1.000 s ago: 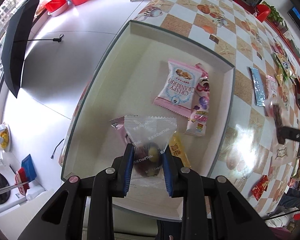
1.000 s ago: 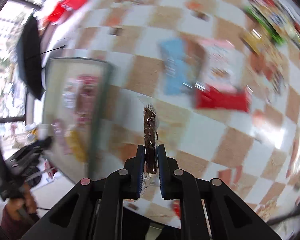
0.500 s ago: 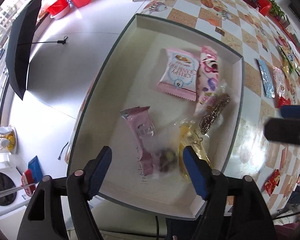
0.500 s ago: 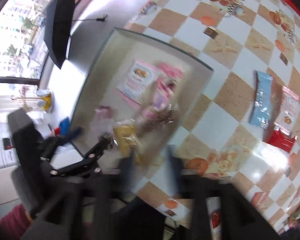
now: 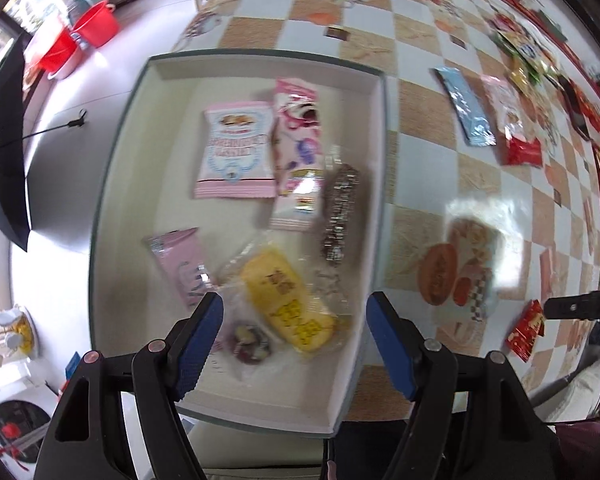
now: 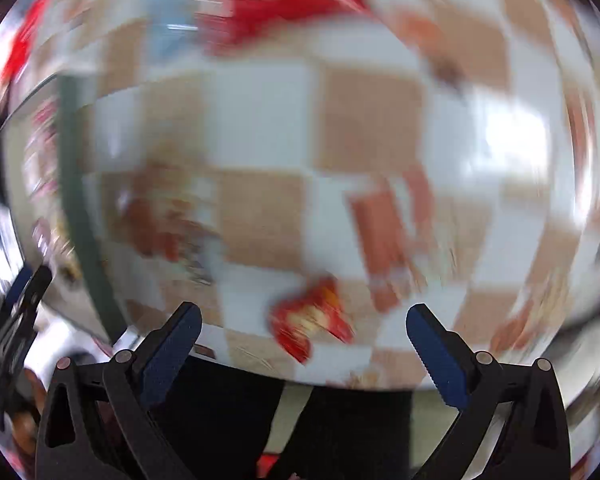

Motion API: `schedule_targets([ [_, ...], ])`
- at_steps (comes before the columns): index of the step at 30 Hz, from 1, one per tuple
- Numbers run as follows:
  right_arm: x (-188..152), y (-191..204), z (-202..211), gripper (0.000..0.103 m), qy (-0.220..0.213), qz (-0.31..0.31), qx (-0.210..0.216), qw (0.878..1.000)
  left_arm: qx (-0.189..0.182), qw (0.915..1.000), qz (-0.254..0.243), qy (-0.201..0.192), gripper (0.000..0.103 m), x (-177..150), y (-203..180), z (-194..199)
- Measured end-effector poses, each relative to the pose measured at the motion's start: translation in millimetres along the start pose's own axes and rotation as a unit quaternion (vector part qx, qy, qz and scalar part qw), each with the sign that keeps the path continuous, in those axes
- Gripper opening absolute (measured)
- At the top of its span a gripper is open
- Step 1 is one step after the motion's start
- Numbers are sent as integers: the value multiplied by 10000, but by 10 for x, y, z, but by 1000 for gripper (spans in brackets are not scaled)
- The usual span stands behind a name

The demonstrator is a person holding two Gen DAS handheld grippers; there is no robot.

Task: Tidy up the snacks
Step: 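Grasp the red-gold candy with the right tool while the left grasps the blue packet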

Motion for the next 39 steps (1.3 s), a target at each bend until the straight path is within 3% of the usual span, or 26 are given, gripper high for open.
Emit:
schedule_targets([
  [4, -170, -274, -339, 103, 204, -1028, 727, 9918, -73, 9996, -274, 63, 77, -1, -227, 45],
  [6, -195, -298, -429, 92, 167, -1296, 1033, 9860, -118, 9992, -361, 109, 77, 19, -307, 68],
  [8, -199, -278, -511, 57, 124, -1480, 1323, 9800, -172, 9988, -429, 153, 77, 57, -393, 92],
  [10, -214, -260, -567, 34, 112, -1597, 1406, 9771, -277, 9983, -477, 186, 77, 135, -486, 126],
  [13, -263, -217, -541, 34, 49, -1376, 1067, 9847, -427, 9977, -496, 197, 77, 288, -613, 160],
  [17, -284, -287, -327, 33, -415, -977, 720, 9917, -765, 9960, -335, 307, 78, 533, -820, 129],
  [24, -382, -377, 103, 34, -1074, -301, 286, 9933, -802, 9959, 21, 424, 78, 1059, -1256, -183],
  [31, -500, -516, 322, 34, -1347, 57, 66, 9908, -355, 9982, 140, 463, 78, 1412, -1601, -599],
  [35, -577, -653, 398, 34, -1419, 75, 44, 9898, -329, 9977, 355, 477, 78, 1512, -1671, -696],
  [39, -621, -706, 344, 34, -1384, 6, 100, 9903, -99, 9993, 60, 345, 74, 1559, -1826, -706],
])
Point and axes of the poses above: each gripper's, at about its wrist camera, not at the fingertips, and z roughly against the way its jaws point, y to its left, x to its top, the point moved 2 cm from there along -z, roughly the way its jaws point, and after that the axes turned 8 degrees about z, right-handed, at the moved point
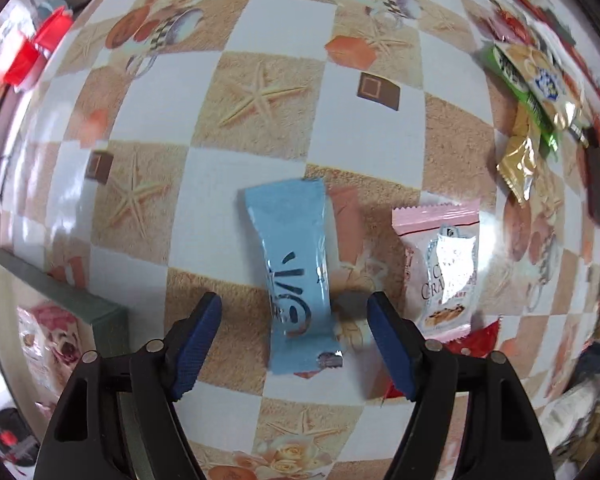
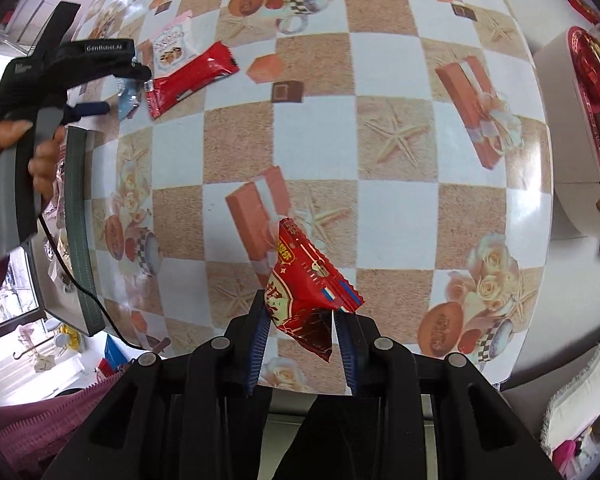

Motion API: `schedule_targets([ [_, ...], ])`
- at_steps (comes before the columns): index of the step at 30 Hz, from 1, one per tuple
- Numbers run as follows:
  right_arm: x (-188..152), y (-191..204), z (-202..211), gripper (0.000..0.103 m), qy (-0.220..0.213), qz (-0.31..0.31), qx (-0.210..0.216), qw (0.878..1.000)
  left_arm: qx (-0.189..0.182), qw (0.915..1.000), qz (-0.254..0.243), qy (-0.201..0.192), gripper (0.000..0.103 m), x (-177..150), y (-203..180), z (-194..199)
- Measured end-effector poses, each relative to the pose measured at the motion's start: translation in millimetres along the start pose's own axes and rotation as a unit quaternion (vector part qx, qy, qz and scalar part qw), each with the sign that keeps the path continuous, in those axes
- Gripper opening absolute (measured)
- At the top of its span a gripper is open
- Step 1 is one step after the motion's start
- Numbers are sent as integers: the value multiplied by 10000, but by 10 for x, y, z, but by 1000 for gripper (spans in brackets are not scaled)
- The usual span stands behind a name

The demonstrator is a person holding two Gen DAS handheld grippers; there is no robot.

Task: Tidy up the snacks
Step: 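Grasp the red-gold candy with the right tool while the left grasps the blue packet, then carry the blue packet and red-gold candy over the tray and release both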

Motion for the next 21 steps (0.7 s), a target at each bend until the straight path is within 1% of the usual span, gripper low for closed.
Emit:
schedule_targets([
  [1, -7, -26, 6, 34, 7, -19, 15, 10000, -21, 10000, -50, -68, 63, -6, -25, 23],
  [2, -13, -46, 10, 34, 7, -39, 32, 10000, -27, 9999, -94, -112, 55, -10, -51, 41],
  [3, -17, -51, 8, 34, -1, -59, 50, 10000, -28, 9998, -159, -140, 35, -24, -66, 63],
  [4, -16, -53, 9, 34, -19, -71, 63, 10000, -24, 9997, -230, -124, 27, -52, -62, 77],
  [6, -8, -47, 3, 34, -41, -86, 102, 9999, -10, 9995, -314, -54, 27, -168, -25, 76],
  [8, 2, -33, -30, 34, 5, -89, 127, 9999, 84, 9988, -468, -64, 27, -397, 28, 73],
  [10, 10, -78, -3, 34, 60, -40, 145, 9999, 184, 9968, -775, -88, 27, -746, 95, 83],
  [12, 34, -35, -9, 34, 54, 40, 122, 9999, 335, 9941, -1025, -68, 27, -1086, 174, 71],
  [14, 79, -13, 20, 34, 17, 81, 144, 9999, 410, 9913, -1244, -97, 27, -1436, 271, 70],
  [16, 127, -1, 57, 34, -31, 98, 169, 9998, 427, 9899, -1353, -76, 27, -1650, 336, 60],
  [18, 163, 11, 91, 34, -76, 119, 186, 9997, 415, 9894, -1391, -104, 27, -1767, 388, 56],
  [21, 225, 49, 122, 34, -94, 171, 197, 9996, 418, 9894, -1389, -58, 27, -1800, 425, 57],
])
Point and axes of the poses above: each gripper's, at about its wrist camera, not at the fingertips, and z roughly against the way its jaws point, y to its left, x to its top, the point moved 2 cm from there along -z, roughly the way its jaws point, and after that the axes turned 8 degrees about z, right-handed, at the moved point
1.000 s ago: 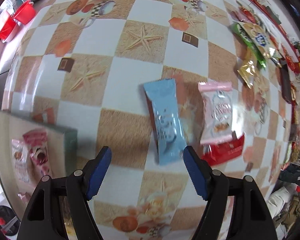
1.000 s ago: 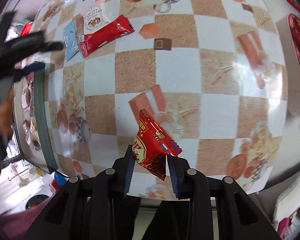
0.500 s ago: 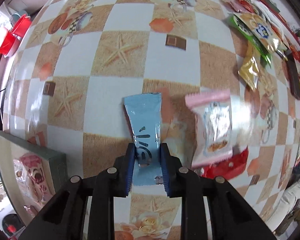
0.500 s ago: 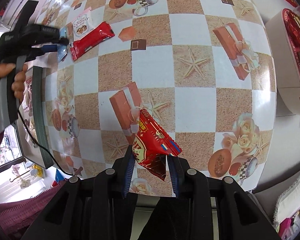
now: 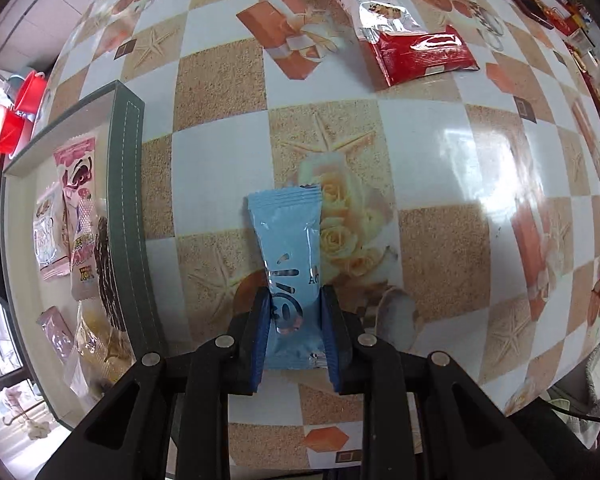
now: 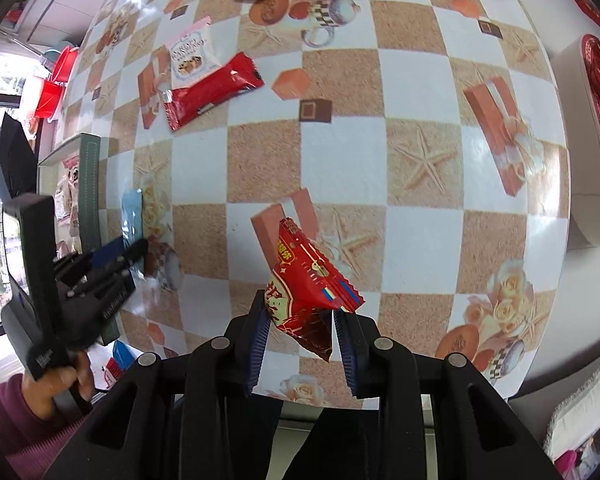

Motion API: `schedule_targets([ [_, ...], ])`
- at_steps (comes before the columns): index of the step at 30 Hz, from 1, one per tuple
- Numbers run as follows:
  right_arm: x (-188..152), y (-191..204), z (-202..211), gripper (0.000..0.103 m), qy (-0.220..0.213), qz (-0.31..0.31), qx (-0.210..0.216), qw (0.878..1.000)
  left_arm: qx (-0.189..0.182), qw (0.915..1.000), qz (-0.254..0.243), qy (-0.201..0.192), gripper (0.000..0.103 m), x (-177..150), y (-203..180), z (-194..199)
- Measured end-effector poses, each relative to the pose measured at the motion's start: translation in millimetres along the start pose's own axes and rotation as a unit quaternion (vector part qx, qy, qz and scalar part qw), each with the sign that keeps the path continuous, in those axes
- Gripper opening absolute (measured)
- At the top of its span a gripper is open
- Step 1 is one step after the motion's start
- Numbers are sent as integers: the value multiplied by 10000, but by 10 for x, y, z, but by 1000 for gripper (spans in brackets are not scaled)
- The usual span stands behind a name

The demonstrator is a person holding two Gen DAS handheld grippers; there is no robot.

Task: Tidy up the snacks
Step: 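Carry the blue packet and red-gold candy over the tray and release both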

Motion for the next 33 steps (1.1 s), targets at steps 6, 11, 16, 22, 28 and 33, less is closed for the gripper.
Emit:
schedule_targets([
  [6, 76, 116, 66, 34, -65, 185, -43, 9998, -49, 9999, -51, 77, 26, 168, -37, -1],
  [11, 64, 101, 112, 34, -126, 120, -55, 9998, -176, 9997, -114, 84, 25, 274, 25, 60],
  [16, 50, 72, 140, 34, -129, 56, -34, 9999, -222, 9993, -230, -173, 25, 184, 12, 252],
  [22, 74, 179, 167, 34, -163, 202, -65, 9996, -251, 9986, -102, -446, 25, 199, 170, 483],
  [28, 112, 293, 181, 34, -181, 356, -103, 9992, -275, 9972, 177, -672, 25, 142, 382, 667],
  [33, 193, 467, 190, 34, -193, 595, -151, 9979, -265, 9947, 457, -877, 25, 54, 521, 799],
])
Point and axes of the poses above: each gripper's, at about its wrist camera, not at the fingertips, and z roughly against the way its jaws point, y to its left, x to its top, the point moved 2 cm from there along -z, roughly the way its jaws point, and after that the axes turned 8 degrees about z, right-handed, at the moved point
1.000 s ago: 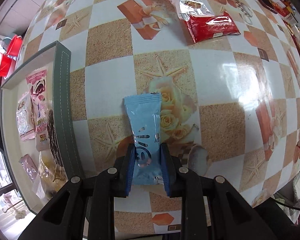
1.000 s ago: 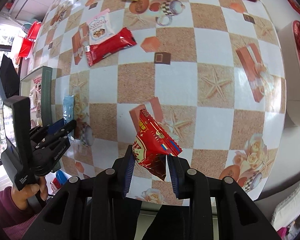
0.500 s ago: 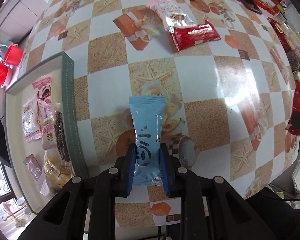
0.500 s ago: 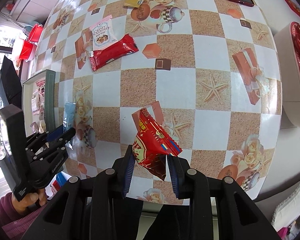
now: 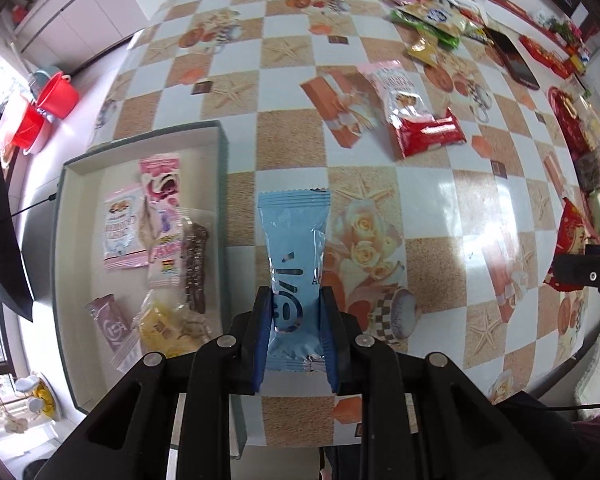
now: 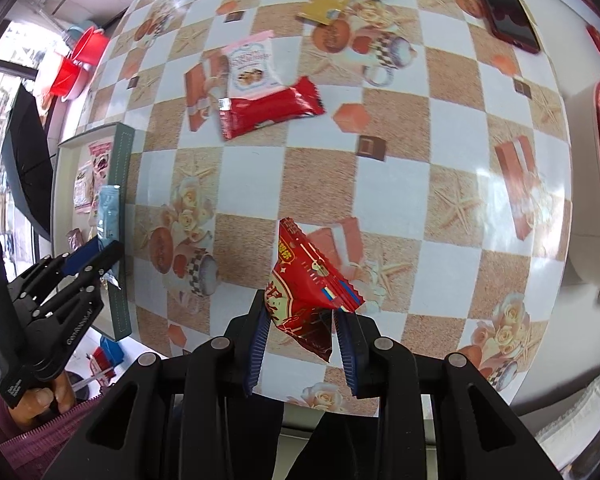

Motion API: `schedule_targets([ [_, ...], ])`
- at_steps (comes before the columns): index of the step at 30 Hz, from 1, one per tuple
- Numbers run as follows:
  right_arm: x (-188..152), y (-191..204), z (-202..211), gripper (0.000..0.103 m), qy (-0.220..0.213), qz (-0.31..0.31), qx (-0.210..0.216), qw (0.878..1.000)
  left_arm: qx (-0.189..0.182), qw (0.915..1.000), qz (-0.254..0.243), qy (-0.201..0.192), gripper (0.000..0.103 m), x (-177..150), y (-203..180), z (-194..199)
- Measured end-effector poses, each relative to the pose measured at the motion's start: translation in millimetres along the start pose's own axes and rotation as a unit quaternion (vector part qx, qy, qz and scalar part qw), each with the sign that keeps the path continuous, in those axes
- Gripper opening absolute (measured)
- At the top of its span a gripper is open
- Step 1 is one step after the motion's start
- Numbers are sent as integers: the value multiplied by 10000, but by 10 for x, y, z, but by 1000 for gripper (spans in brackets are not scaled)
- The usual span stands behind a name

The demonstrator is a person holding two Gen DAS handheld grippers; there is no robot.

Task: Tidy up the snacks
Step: 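Carry the blue packet and red-gold candy over the tray and release both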

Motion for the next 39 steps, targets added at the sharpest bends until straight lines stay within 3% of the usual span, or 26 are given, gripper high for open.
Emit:
schedule_targets([
  [11, 283, 752, -81, 34, 53, 952, -16, 9954, 185, 9941, 1029, -298, 25, -76, 819, 210],
  [20, 529, 1732, -241, 34, 229, 2165, 20, 9760, 396, 9816, 1857, -192, 25, -283, 1520, 139],
  [29, 699, 2390, -359, 34, 372, 2837, -11, 9582, 379, 9731, 2271, -63, 25, -428, 1797, 22],
  [39, 796, 2815, -468, 34, 461, 3211, -5, 9459, 357, 9710, 2363, 89, 25, -467, 1892, -97],
])
Point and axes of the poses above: each gripper's, at about its wrist camera, not at the fingertips, and z roughly against the way its jaws point, y to its left, x to its top, the point moved 2 cm from there along -z, roughly the way its jaws point, and after that the axes turned 8 degrees about z, right-handed, at the moved point
